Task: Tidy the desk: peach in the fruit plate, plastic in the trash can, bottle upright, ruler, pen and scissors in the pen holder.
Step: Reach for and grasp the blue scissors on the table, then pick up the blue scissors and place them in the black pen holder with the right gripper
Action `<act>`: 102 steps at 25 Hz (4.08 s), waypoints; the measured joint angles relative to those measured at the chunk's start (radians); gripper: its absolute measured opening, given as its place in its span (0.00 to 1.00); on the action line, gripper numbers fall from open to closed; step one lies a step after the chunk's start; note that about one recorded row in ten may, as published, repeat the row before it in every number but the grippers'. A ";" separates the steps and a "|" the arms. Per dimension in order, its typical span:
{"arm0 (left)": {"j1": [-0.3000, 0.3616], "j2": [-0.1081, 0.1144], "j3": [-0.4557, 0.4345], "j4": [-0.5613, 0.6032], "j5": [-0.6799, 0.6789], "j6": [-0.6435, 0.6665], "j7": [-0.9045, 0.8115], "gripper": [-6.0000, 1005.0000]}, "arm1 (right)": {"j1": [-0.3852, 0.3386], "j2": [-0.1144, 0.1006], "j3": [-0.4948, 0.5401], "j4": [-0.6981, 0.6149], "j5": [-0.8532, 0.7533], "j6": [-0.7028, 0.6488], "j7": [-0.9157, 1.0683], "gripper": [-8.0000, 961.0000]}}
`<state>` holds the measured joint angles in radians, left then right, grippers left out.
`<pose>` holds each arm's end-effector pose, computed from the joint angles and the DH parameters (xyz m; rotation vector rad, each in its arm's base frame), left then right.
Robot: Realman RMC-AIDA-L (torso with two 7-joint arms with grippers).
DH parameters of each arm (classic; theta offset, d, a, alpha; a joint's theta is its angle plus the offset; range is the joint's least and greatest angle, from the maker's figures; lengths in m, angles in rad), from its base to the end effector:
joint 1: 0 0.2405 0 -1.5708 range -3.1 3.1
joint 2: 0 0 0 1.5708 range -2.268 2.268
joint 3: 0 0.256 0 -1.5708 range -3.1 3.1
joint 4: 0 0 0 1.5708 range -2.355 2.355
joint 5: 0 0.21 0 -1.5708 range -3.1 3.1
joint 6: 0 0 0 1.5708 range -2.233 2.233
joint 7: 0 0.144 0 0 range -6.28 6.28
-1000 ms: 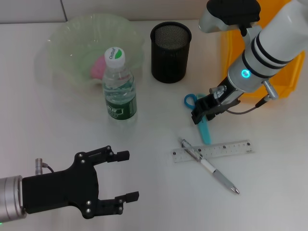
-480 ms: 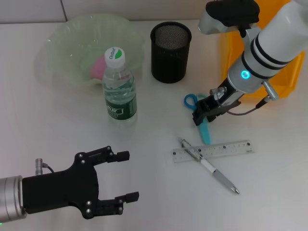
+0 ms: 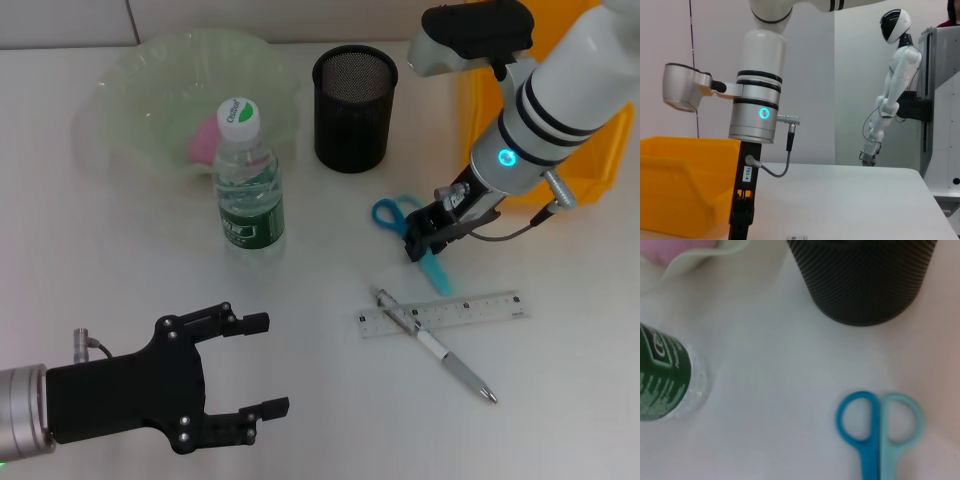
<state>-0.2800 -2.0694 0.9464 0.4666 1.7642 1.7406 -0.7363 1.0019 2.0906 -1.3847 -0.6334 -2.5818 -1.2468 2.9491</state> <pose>-0.2946 0.2194 -0.0360 -2.7889 -0.1159 -0.9259 0.1725 0.4008 -0.0756 -2.3199 1.4456 -0.5301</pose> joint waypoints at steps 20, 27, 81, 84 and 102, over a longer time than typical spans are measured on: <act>-0.001 0.000 -0.001 0.000 -0.005 0.008 0.000 0.80 | -0.109 -0.004 -0.020 -0.245 0.049 -0.085 -0.002 0.23; -0.001 0.000 0.000 0.000 -0.005 0.009 0.000 0.80 | -0.253 -0.009 0.036 -0.589 0.096 -0.218 -0.011 0.23; -0.009 0.000 0.000 -0.037 0.001 -0.013 0.027 0.80 | -0.163 0.002 0.227 0.265 1.344 0.466 -1.702 0.23; -0.010 0.000 0.000 -0.038 0.001 -0.014 0.028 0.80 | -0.159 0.002 0.227 0.275 1.345 0.473 -1.713 0.23; -0.009 -0.001 0.000 -0.051 0.001 -0.024 0.044 0.80 | -0.173 0.003 0.227 0.302 1.347 0.467 -1.731 0.36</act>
<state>-0.2893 -2.0699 0.9464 0.4156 1.7655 1.7167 -0.6922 0.8286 2.0939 -1.1581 -0.3314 -1.2352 -0.7798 1.2186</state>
